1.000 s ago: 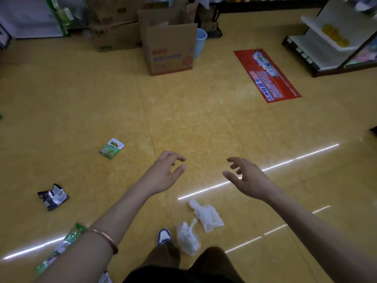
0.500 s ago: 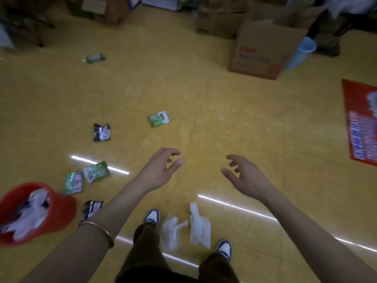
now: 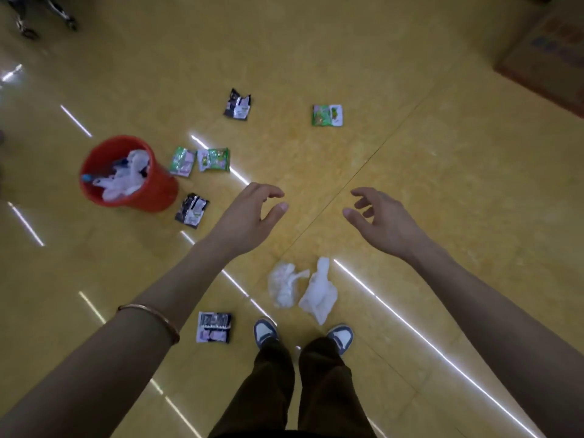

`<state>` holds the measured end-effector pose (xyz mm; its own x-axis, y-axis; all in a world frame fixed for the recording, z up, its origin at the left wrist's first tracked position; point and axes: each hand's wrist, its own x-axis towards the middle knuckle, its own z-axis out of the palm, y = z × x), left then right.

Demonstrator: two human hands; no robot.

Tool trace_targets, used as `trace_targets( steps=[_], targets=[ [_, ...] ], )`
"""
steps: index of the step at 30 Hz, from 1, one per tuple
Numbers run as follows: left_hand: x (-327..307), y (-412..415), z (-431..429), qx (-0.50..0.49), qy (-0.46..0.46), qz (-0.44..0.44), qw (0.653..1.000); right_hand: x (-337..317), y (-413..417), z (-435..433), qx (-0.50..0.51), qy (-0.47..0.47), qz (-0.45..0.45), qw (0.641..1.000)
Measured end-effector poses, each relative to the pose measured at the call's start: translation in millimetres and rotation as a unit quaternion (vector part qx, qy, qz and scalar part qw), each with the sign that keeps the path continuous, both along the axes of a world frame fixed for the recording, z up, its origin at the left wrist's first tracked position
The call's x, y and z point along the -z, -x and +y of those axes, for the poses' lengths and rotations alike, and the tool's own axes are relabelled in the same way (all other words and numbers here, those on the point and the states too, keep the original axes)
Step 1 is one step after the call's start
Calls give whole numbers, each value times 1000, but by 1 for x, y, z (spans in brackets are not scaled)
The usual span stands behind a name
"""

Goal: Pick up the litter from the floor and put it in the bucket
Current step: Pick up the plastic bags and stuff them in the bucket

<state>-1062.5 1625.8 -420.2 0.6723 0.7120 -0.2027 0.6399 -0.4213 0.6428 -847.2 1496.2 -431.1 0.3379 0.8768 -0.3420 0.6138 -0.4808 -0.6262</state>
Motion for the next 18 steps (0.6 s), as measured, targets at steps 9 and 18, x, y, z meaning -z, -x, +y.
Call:
trace_targets(
  steps=[9,18],
  targets=[
    [150,38,-17,9,92,11,996,140,46,13,-159,120,-46,979],
    [415,48,-41,44,80,196,976,393,87,9,-252,186,-70,947]
  ],
)
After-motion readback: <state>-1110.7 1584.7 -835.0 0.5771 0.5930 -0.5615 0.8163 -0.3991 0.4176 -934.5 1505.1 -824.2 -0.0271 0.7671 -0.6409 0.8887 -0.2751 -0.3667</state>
